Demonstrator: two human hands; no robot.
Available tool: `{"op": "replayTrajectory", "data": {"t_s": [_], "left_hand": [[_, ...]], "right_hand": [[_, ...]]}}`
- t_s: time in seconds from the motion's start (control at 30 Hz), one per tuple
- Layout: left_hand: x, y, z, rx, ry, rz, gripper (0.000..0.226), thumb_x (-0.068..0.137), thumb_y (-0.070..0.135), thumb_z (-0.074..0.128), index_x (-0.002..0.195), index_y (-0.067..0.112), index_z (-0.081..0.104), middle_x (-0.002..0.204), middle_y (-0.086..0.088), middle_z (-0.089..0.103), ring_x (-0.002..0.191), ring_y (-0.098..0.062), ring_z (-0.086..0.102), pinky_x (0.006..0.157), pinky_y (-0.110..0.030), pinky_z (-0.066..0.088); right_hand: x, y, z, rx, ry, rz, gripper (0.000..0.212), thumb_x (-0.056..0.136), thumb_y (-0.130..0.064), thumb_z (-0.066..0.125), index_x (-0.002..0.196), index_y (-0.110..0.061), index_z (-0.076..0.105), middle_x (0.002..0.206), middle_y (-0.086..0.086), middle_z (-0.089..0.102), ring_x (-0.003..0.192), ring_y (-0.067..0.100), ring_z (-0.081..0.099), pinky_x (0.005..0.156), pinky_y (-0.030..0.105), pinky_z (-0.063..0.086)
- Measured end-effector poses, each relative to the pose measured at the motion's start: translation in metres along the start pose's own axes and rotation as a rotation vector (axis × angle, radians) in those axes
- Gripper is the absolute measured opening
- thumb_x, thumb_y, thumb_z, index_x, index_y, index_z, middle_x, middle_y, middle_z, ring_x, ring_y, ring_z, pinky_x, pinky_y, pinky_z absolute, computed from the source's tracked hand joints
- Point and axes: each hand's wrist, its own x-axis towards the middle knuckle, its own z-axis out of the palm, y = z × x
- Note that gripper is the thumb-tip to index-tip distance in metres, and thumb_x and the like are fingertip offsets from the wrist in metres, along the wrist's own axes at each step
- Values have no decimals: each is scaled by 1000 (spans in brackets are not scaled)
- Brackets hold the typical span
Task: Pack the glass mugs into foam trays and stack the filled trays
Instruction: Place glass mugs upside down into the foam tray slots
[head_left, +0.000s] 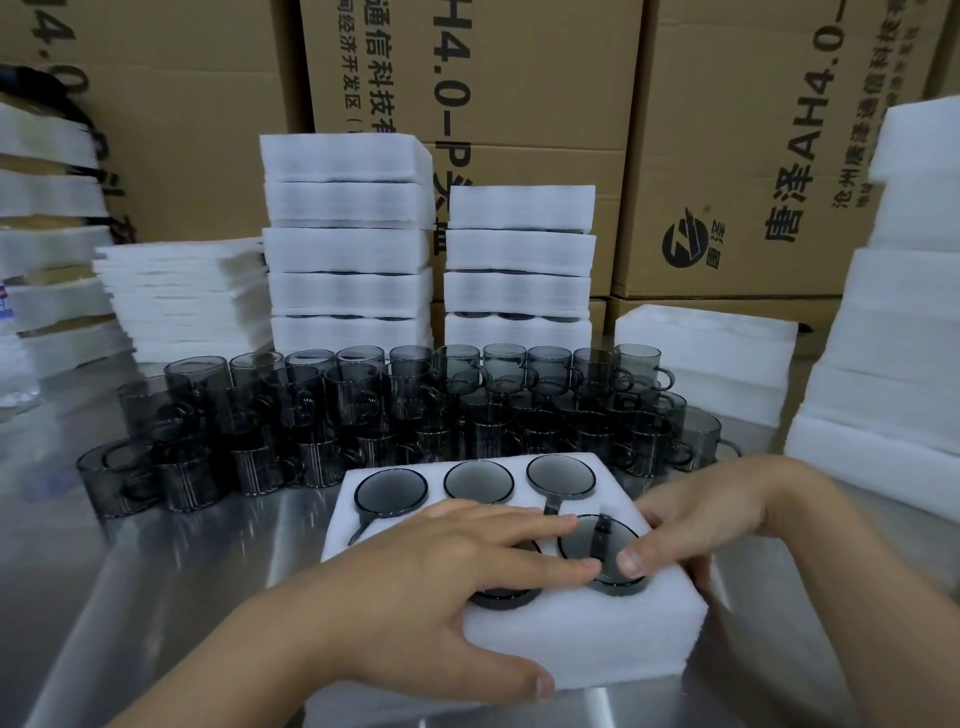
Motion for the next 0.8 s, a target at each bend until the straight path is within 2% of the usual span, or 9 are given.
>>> {"op": "replayTrajectory", "data": {"t_s": [0.13,0.23,0.33,0.43,0.53,0.6,0.67,0.73,0.8], "left_hand": [[-1,-1,1,8,17,-3,64,79,62,60,127,74,19,145,46,3,133,22,-2,106,-6,-8],[-1,0,2,10,39,-1,62,80,60,61,128,72,23,143,48,5,132,24,-1,104,-3,-9],[-1,2,2,13,135,-16,54,80,61,58,128,67,34,142,48,16,132,22,11,110,-8,5],[-5,2,2,-13,332,-70,47,80,61,49,124,46,57,139,36,39,126,18,32,106,-11,26],[-12,3,2,27,458,-173,45,84,57,43,113,33,68,117,25,53,107,8,49,90,-14,40],[-21,4,1,123,512,-272,49,84,60,34,96,31,71,94,20,53,84,0,52,74,-21,45],[-33,7,-4,209,505,-366,58,78,65,24,82,29,69,79,15,56,73,-6,54,68,-27,46],[-46,10,-8,225,475,-440,58,70,71,23,84,36,67,73,16,64,72,-7,57,66,-27,47],[-58,15,-11,198,440,-478,55,63,77,28,92,46,63,78,22,66,75,-2,59,66,-21,47]], "right_hand": [[0,-2,-1,-25,-33,-7,79,72,-65,59,126,-6,56,126,19,60,105,30,60,96,42,47],[-2,-4,0,-27,-32,11,82,67,-66,60,125,-9,57,124,16,62,99,23,59,92,39,49],[-6,-10,1,-66,13,48,83,58,-69,57,123,-16,58,116,6,66,93,16,62,83,29,53],[-15,-11,3,-160,181,90,70,52,-80,61,103,-31,56,94,-11,62,77,5,57,71,20,47],[-29,-9,17,-258,498,139,76,40,-94,48,93,-40,47,95,-20,55,83,-2,53,79,22,46],[-35,-13,31,-362,684,18,72,44,-94,36,95,-44,45,103,-25,47,90,-7,49,83,20,44],[-40,-18,42,-430,782,-181,64,54,-89,28,100,-50,50,110,-34,38,99,-19,39,84,10,37],[-45,-20,51,-442,713,-341,60,68,-83,33,110,-48,57,117,-42,33,109,-24,30,87,0,28],[-47,-21,60,-444,647,-377,55,77,-75,44,121,-44,54,121,-44,33,112,-21,33,92,2,27]]}}
